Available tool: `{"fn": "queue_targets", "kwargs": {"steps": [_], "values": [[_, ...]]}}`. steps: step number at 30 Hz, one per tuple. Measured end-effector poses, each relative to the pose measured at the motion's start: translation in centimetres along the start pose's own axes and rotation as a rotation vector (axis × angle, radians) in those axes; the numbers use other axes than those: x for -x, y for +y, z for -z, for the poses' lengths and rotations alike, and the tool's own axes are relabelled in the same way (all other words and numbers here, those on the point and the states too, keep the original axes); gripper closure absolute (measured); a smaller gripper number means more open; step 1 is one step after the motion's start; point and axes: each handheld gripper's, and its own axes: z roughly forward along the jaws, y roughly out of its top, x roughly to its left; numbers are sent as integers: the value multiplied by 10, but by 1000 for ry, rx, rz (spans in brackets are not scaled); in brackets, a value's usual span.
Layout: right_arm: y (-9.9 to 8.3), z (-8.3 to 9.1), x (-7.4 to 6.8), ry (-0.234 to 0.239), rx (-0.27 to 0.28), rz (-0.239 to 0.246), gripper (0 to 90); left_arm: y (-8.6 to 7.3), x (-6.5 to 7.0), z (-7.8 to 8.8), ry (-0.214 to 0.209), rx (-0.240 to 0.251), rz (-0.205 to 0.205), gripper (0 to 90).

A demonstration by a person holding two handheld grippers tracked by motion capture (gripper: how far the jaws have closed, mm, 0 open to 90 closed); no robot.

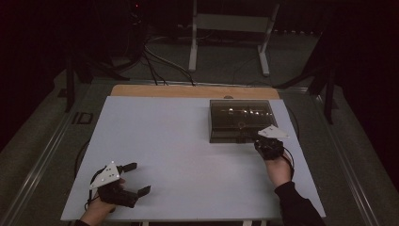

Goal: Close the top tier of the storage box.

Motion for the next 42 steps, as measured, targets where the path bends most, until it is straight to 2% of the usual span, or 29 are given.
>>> {"fn": "queue_targets", "kwargs": {"steps": [31, 34, 38, 39, 42], "values": [[3, -9, 3, -11, -1, -4, 900, 0, 0, 0, 2, 5, 2, 0], [4, -11, 3, -12, -1, -2, 900, 0, 0, 0, 3, -5, -1, 0], [5, -12, 3, -14, -2, -5, 900, 0, 0, 0, 1, 6, 4, 0], [5, -12, 3, -13, -2, -5, 900, 0, -1, 0, 0, -5, 0, 0], [5, -12, 4, -12, -2, -4, 900, 0, 0, 0, 0, 5, 5, 0]]}}
